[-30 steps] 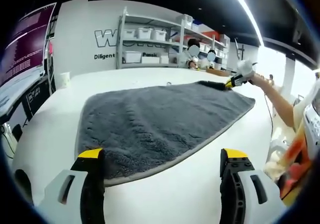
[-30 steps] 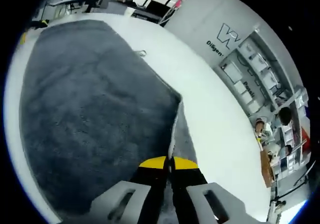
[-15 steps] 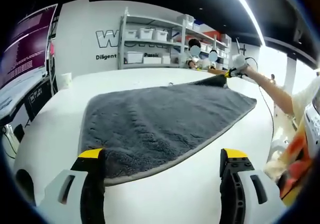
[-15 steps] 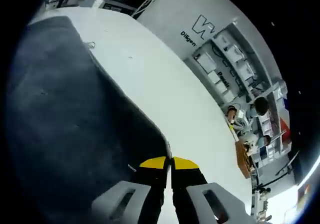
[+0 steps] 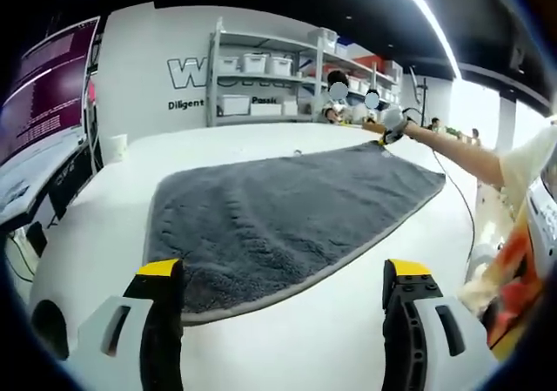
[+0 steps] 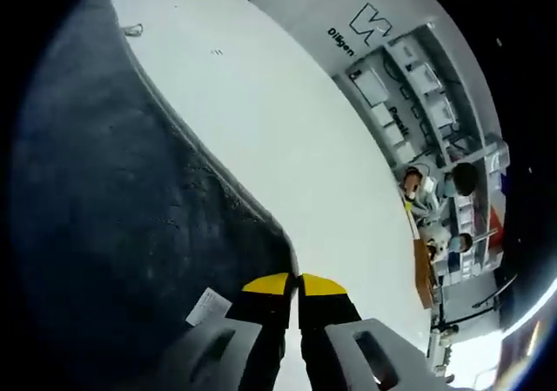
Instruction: Open the folded towel by lifting each exposed corner and separating the folded layers until the towel lies flat within the target outline without major curled edges
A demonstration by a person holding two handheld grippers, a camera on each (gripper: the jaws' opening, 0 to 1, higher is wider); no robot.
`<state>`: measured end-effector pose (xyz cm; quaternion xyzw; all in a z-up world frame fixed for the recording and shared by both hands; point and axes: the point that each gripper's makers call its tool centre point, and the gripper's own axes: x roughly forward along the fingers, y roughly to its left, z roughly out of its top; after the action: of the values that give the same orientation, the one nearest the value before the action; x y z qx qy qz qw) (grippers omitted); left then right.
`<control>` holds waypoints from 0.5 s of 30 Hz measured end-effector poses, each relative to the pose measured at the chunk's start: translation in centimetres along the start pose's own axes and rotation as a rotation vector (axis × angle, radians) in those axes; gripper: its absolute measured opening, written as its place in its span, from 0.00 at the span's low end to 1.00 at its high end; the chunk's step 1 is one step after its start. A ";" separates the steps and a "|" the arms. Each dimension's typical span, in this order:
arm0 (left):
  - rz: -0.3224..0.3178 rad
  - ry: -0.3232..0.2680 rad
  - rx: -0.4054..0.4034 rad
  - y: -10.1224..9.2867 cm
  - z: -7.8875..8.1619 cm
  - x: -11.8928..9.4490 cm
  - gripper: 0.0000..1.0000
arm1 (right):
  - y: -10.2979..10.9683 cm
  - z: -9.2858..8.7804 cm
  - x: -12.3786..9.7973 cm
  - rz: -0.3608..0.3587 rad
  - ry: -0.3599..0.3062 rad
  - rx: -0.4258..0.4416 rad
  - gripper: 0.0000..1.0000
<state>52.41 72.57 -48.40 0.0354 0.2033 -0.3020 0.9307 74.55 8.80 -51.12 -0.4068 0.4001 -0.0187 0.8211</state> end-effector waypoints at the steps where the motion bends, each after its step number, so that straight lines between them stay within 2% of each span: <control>1: 0.003 -0.003 0.002 0.0 0.1 0.0 0.93 | 0.1 -0.2 0.3 0.002 0.010 0.005 0.00; 3: 0.008 -0.008 0.005 0.1 0.3 -0.1 0.93 | 0.3 -0.5 0.9 0.007 0.031 0.016 0.00; 7: 0.015 -0.007 0.011 0.3 0.4 -0.2 0.93 | 0.3 -0.6 1.2 0.005 0.036 0.015 0.08; 8: 0.017 -0.006 0.012 0.3 0.4 -0.2 0.93 | 0.6 -1.0 2.0 0.004 0.060 0.034 0.07; 11: 0.024 -0.010 0.009 0.7 0.4 -0.6 0.93 | 0.6 -1.1 2.1 -0.006 0.057 0.048 0.04; 13: 0.038 -0.011 0.005 1.2 0.4 -1.0 0.93 | 0.5 -1.1 1.9 -0.022 0.064 0.050 0.08; 15: 0.046 -0.012 0.000 1.6 0.3 -1.2 0.93 | 0.1 -1.1 1.5 -0.043 0.066 0.046 0.17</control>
<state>52.53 74.45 -47.68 0.0381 0.1970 -0.2809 0.9385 74.83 7.65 -52.57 -0.3954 0.4175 -0.0591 0.8160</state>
